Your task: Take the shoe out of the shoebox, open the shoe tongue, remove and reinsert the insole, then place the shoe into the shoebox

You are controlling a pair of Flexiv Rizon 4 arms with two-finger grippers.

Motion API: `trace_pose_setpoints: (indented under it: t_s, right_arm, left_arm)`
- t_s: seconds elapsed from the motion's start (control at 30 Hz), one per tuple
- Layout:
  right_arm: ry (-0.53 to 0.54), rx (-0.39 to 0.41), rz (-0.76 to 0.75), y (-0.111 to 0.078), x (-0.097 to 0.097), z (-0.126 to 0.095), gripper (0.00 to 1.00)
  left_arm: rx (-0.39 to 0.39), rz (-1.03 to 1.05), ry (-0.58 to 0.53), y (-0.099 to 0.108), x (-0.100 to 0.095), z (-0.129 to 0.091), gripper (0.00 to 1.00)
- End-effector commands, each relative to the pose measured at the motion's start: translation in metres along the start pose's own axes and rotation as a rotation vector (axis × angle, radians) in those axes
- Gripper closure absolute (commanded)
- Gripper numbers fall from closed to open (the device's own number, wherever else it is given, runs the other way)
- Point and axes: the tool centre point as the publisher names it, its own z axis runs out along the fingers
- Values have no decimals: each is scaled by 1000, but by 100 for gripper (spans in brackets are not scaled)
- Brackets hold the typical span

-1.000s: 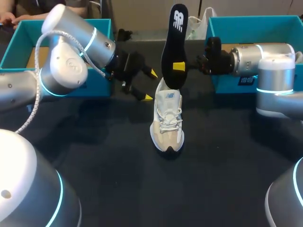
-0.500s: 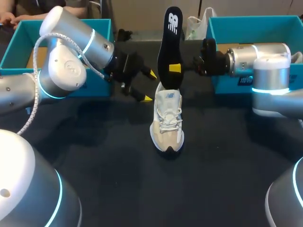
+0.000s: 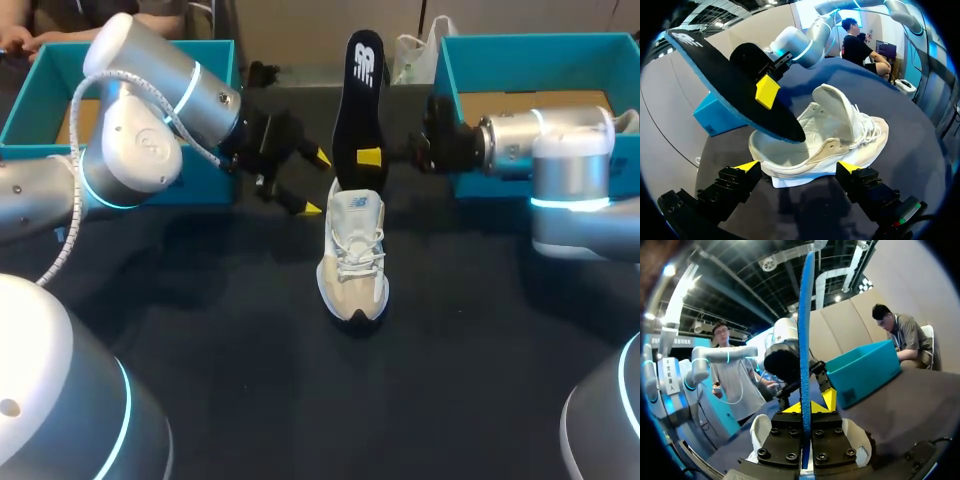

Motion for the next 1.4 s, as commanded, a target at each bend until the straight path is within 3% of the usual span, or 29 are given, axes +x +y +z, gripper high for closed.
trace_pose_setpoints:
  t_s: [0.03, 0.43, 0.83, 1.1, 1.4]
  right_arm:
    - [36, -7, 39, -9, -18, 2, 100]
    - [-11, 7, 102, -5, -4, 8, 100]
    - [-62, 35, 65, 20, 23, 7, 100]
    - [-64, 46, 53, 26, 27, 13, 100]
    - [-146, 69, 40, 31, 32, 19, 100]
  left_arm:
    - [-5, 0, 1, -1, 0, 0, 0]
    - [-5, 0, 1, -1, 0, 0, 0]
    - [-5, 0, 1, -1, 0, 0, 0]
    - [-5, 0, 1, -1, 0, 0, 0]
    - [-5, 0, 1, -1, 0, 0, 0]
